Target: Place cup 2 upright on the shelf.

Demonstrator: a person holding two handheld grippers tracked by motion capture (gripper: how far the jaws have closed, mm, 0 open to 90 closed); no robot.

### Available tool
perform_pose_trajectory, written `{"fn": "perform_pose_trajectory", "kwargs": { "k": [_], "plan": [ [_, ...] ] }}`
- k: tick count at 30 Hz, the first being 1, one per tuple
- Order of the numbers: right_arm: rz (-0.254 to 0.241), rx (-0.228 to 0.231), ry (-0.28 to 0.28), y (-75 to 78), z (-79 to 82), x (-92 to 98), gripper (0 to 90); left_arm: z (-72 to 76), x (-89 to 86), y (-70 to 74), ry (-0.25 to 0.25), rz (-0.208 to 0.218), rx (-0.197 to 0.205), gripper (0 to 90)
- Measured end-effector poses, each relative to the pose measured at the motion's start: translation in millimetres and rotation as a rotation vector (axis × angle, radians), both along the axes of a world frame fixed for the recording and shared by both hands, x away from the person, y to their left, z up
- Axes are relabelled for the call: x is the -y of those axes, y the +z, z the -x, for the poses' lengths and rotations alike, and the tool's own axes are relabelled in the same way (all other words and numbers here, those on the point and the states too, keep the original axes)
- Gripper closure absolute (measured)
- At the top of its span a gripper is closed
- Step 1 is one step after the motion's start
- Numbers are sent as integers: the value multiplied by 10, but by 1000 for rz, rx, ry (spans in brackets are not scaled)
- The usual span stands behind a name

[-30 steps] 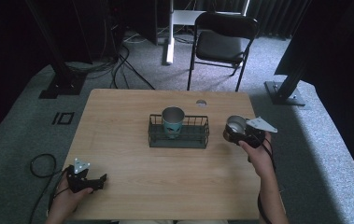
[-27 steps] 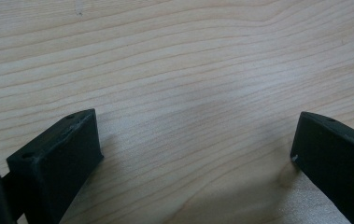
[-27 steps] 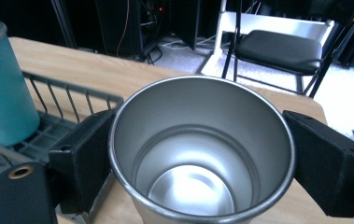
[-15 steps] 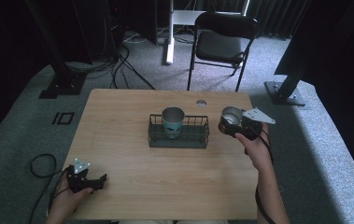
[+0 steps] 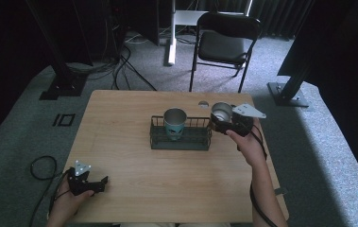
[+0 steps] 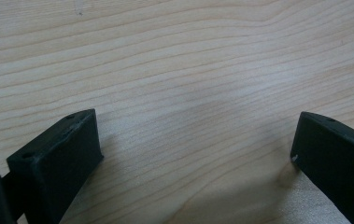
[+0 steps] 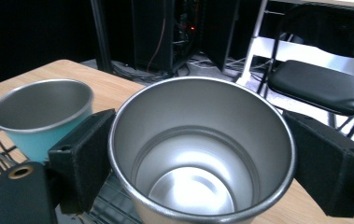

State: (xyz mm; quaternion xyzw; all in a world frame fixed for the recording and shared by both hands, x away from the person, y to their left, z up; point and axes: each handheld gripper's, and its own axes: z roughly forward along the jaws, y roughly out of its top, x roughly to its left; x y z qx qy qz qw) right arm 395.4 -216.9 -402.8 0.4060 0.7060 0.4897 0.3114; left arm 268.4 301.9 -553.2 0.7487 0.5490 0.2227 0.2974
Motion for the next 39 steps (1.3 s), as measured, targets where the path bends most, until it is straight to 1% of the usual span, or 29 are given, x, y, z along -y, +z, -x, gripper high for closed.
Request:
{"fn": "perform_pose_trajectory", "kwargs": {
  "k": [4, 8, 11, 18, 30, 39],
  "plan": [
    [-7, -2, 19, 17, -19, -102, 133, 0, 0, 0, 0, -1, 0, 22],
    [0, -4, 45, 20, -39, -213, 133, 0, 0, 0, 0, 0, 0, 22],
    [11, -10, 61, 10, -58, -284, 133, 0, -1, 0, 0, 0, 0, 21],
    [11, -22, 87, -33, -94, -410, 133, 0, 0, 0, 0, 0, 0, 22],
    [11, -55, 104, -175, -159, -520, 133, 0, 0, 0, 0, 0, 0, 22],
    [15, -84, 114, -312, -184, -580, 133, 0, 0, 0, 0, 0, 0, 22]
  ]
}}
